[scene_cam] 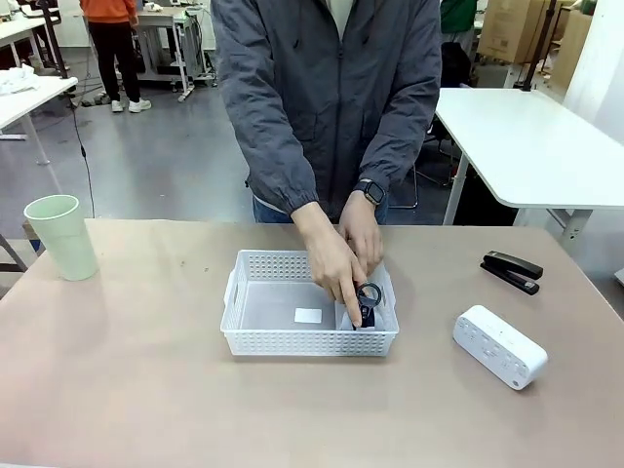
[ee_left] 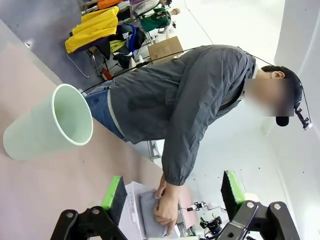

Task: Efficiently arrange items inside the basket to fit them all.
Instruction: Pick up the Digital clock and place it inside the Organizing basket.

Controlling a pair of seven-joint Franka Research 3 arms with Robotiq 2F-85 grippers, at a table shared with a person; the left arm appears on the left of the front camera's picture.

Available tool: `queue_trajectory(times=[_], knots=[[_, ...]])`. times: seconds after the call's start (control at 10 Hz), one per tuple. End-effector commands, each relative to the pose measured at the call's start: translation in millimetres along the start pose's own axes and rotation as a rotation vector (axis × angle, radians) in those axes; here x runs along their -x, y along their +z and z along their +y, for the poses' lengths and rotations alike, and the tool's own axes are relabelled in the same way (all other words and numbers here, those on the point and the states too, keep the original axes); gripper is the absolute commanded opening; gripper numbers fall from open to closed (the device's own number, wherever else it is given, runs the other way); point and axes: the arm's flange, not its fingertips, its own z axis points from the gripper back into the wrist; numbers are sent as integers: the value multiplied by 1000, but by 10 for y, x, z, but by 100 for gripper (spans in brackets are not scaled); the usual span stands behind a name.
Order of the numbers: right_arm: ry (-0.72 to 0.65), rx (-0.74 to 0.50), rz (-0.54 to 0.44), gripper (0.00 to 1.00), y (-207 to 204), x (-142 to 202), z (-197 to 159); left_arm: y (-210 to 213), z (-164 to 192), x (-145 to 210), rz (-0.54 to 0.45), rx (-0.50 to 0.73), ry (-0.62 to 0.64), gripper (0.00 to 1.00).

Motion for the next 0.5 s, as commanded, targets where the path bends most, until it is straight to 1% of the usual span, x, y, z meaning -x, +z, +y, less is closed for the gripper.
queue_trajectory(times=[0.0, 0.4], knots=[[-18, -16, -11, 100, 39, -10, 47, 27, 12, -5, -9, 17, -9, 100], [-18, -16, -11, 100, 39, -10, 47, 27, 12, -5, -9, 17, -9, 100]])
